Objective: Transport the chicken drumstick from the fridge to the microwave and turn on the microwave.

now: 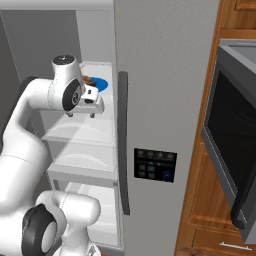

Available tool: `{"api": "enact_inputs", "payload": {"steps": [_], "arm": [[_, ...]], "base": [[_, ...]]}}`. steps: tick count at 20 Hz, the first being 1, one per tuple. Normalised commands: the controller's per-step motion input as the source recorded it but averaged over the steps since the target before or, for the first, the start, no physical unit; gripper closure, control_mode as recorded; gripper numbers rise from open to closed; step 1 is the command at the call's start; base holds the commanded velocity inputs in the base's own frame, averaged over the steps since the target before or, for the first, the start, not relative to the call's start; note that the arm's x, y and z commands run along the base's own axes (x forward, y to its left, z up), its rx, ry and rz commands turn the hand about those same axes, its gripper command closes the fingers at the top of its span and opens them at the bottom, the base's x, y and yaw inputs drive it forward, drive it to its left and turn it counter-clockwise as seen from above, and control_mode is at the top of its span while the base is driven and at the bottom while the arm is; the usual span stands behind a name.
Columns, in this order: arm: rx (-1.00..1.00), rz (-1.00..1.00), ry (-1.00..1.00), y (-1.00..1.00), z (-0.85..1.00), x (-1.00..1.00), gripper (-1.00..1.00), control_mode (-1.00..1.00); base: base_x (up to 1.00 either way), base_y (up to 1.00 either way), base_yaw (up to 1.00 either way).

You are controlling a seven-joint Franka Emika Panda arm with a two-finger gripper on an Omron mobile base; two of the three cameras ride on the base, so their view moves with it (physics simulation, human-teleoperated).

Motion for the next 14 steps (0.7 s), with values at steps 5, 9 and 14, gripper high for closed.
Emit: {"api": "enact_inputs", "payload": {"steps": [5, 9, 14], "arm": [[-0.01, 0.07, -0.03, 0.19, 0.30, 0.06, -1.00, -1.00], [-0.10, 0.13, 0.00, 0.22, 0.18, 0.02, -1.00, -1.00], [-0.16, 0.18, -0.01, 0.02, 0.21, 0.12, -1.00, -1.00]], "base": [[0.00, 0.00, 0.00], [0.00, 0.00, 0.00], [0.00, 0.00, 0.00]]}}
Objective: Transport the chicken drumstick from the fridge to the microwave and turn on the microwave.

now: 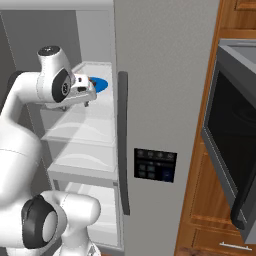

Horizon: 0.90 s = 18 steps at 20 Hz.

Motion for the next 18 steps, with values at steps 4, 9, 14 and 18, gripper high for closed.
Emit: {"api": "enact_inputs", "payload": {"steps": [4, 9, 14, 18], "arm": [[-0.16, 0.23, -0.09, 0.00, 0.15, 0.08, -1.00, -1.00], [-0.13, 0.24, -0.18, 0.00, 0.09, 0.18, -1.00, -1.00], [-0.10, 0.26, -0.28, 0.00, 0.05, 0.15, -1.00, -1.00], [-0.05, 0.22, -0.18, 0.00, 0.14, 0.08, -1.00, -1.00]], "base": [[0.00, 0.00, 0.00], [0.00, 0.00, 0.00], [0.00, 0.00, 0.00], [0.00, 0.00, 0.00]]}}
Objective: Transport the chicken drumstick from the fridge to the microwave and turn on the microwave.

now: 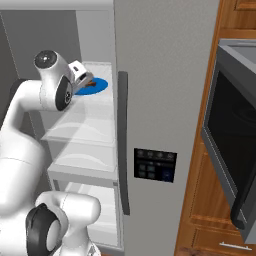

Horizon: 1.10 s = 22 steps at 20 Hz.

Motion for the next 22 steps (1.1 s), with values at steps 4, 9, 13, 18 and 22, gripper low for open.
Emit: {"api": "enact_inputs", "payload": {"steps": [4, 9, 13, 18, 22], "arm": [[-0.06, 0.20, 0.00, 0.06, 0.29, 0.14, -1.00, -1.00], [-0.07, 0.17, 0.00, 0.08, 0.29, 0.21, -1.00, -1.00], [-0.11, 0.14, 0.02, 0.10, 0.26, 0.23, -1.00, -1.00], [-0.13, 0.16, 0.00, 0.06, 0.01, 0.23, -1.00, -1.00], [-0.14, 0.17, 0.00, 0.01, 0.00, 0.15, -1.00, -1.00]], "base": [[0.00, 0.00, 0.00], [0.00, 0.00, 0.00], [0.00, 0.00, 0.00], [0.00, 0.00, 0.00], [0.00, 0.00, 0.00]]}}
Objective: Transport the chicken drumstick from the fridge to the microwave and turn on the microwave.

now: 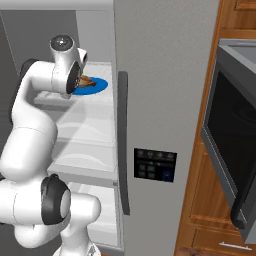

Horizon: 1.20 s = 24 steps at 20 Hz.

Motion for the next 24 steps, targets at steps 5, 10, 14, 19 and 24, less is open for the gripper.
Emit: {"api": "enact_inputs", "payload": {"steps": [5, 10, 14, 19, 24], "arm": [[-0.07, 0.18, 0.00, 0.00, 0.00, 0.17, -1.00, -1.00], [-0.01, 0.18, 0.00, 0.00, 0.00, 0.26, -1.00, -1.00], [-0.01, 0.15, 0.00, 0.00, 0.00, 0.30, -1.00, -1.00], [-0.05, 0.13, 0.00, 0.00, 0.00, 0.28, -1.00, -1.00], [-0.14, 0.08, 0.05, 0.02, 0.00, 0.34, -1.00, -1.00]], "base": [[0.00, 0.00, 0.00], [0.00, 0.00, 0.00], [0.00, 0.00, 0.00], [0.00, 0.00, 0.00], [0.00, 0.00, 0.00]]}}
